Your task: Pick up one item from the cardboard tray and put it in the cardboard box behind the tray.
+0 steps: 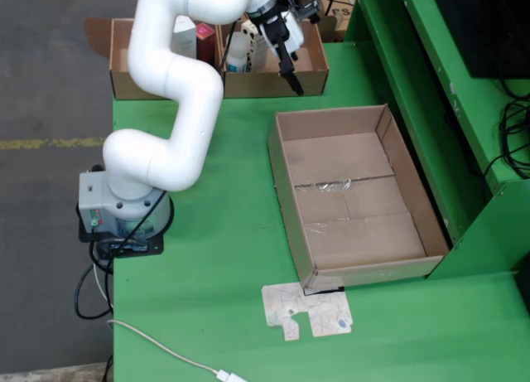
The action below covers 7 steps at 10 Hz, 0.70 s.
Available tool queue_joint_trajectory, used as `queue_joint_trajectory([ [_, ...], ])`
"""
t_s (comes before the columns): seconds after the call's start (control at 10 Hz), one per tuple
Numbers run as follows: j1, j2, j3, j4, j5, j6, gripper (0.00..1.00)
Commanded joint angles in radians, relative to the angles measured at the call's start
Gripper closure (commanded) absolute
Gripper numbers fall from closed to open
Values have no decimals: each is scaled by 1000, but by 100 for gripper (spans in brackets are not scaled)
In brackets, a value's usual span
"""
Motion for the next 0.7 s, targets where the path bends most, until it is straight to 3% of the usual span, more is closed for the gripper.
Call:
queue_joint_trajectory([
  [0.0, -35, -20, 283, -58, 8, -62, 0],
  [0.1, -63, -76, 465, -134, 36, -132, 0],
  [0.6, -149, -94, 502, -89, 97, -255, 0],
])
